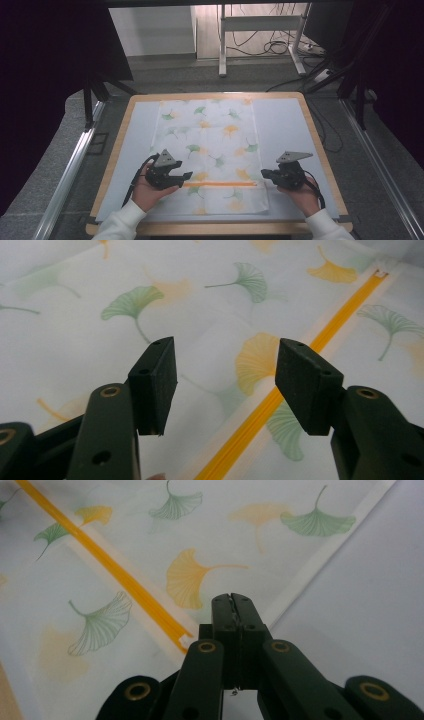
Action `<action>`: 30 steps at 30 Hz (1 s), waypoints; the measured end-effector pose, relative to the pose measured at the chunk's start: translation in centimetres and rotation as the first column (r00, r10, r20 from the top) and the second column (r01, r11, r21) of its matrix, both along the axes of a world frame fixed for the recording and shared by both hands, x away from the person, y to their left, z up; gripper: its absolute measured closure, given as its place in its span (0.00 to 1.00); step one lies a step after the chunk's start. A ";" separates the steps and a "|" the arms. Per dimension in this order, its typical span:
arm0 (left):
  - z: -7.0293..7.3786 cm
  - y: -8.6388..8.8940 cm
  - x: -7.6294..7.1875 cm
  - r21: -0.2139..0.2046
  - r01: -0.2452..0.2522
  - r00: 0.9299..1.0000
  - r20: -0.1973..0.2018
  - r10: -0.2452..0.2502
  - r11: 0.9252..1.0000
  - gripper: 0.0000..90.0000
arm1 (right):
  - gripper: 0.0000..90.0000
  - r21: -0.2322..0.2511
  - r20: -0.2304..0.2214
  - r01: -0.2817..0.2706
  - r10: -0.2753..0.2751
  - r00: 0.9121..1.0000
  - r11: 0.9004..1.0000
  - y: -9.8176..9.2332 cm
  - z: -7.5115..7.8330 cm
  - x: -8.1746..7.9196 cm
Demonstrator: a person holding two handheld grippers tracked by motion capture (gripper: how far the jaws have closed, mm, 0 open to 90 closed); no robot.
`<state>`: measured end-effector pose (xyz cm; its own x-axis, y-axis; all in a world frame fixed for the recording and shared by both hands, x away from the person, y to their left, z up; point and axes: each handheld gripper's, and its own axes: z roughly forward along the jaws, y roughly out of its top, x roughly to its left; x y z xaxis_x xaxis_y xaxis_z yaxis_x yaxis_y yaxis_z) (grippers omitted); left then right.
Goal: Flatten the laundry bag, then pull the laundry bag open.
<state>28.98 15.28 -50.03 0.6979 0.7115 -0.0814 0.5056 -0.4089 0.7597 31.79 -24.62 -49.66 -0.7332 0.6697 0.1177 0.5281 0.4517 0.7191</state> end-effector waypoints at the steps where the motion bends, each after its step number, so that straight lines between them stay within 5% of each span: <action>1: 0.1 -0.3 0.0 0.002 0.008 1.000 -0.008 -0.008 1.000 0.46 | 0.99 0.001 -0.003 0.000 0.000 1.000 1.000 -0.1 0.0 -0.2; 5: 0.4 -2.0 0.2 0.054 0.027 0.999 0.023 -0.029 0.998 0.46 | 0.99 0.014 -0.023 0.007 -0.007 1.000 1.000 -0.6 -0.3 -1.0; 16: 0.8 -5.5 0.8 0.048 0.101 0.995 -0.002 -0.101 0.994 0.50 | 0.99 -0.016 -0.026 -0.002 0.002 1.000 1.000 -0.7 -0.8 -2.1; 18: 0.7 -6.2 0.9 0.074 0.101 0.995 0.009 -0.102 0.992 0.51 | 0.99 -0.030 -0.023 -0.009 0.009 1.000 1.000 -0.5 -0.9 -2.2; 30: 0.4 -10.0 1.4 0.054 0.190 0.982 -0.023 -0.189 0.980 0.54 | 0.99 -0.043 -0.011 -0.011 0.011 1.000 0.999 -0.3 -1.0 -1.9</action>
<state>30.39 5.27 -49.60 0.8194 0.5702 -0.0592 0.4281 -0.5399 0.7248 29.84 -24.92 -50.64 -0.7392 0.6664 0.0971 0.5309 0.4879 0.6929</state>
